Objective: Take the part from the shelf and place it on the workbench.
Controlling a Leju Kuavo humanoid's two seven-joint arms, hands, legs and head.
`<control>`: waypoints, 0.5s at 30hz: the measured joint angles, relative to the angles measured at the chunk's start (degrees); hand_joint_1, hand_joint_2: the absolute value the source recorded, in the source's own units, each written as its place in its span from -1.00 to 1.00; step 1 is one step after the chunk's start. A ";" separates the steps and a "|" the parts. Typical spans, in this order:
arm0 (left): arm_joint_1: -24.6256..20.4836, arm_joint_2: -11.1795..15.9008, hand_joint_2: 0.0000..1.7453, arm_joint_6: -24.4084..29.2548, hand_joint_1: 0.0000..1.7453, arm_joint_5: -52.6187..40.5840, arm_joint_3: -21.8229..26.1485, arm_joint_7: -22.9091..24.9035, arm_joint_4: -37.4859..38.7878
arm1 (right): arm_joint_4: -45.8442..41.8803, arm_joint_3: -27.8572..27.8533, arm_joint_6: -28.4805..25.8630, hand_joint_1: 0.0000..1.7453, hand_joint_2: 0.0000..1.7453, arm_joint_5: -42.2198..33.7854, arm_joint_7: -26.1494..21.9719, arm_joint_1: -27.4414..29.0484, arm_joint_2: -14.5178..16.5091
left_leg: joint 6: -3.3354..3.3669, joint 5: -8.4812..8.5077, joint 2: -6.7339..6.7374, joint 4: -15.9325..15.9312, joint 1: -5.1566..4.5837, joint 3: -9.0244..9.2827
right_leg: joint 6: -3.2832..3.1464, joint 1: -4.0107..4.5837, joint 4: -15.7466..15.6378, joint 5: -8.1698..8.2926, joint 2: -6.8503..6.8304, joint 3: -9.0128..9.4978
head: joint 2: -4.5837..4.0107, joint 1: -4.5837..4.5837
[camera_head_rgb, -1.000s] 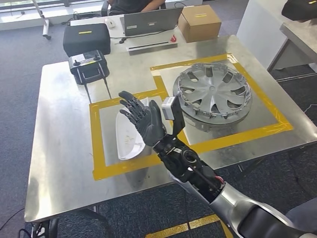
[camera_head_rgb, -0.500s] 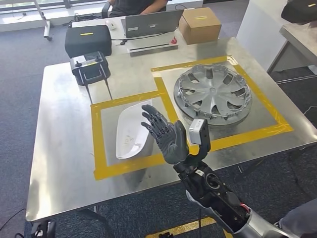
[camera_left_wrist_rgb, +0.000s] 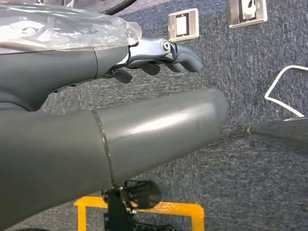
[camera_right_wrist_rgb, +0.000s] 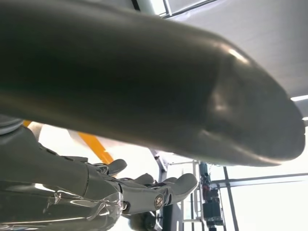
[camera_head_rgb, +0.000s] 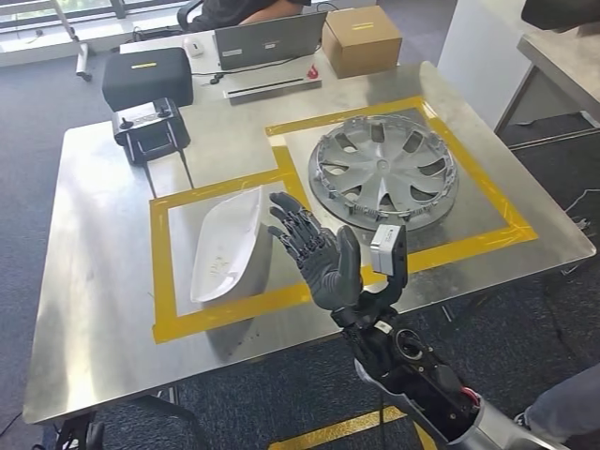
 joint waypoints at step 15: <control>-0.36 -0.09 -1.00 -0.02 -1.00 0.00 0.00 -0.01 0.00 | -1.09 -0.15 -0.02 -1.00 -1.00 0.00 0.02 0.41 -0.48 | 3.56 8.85 0.20 -16.25 -1.22 5.32 | 2.71 -0.01 17.69 -9.37 0.08 -6.07 | 0.00 0.97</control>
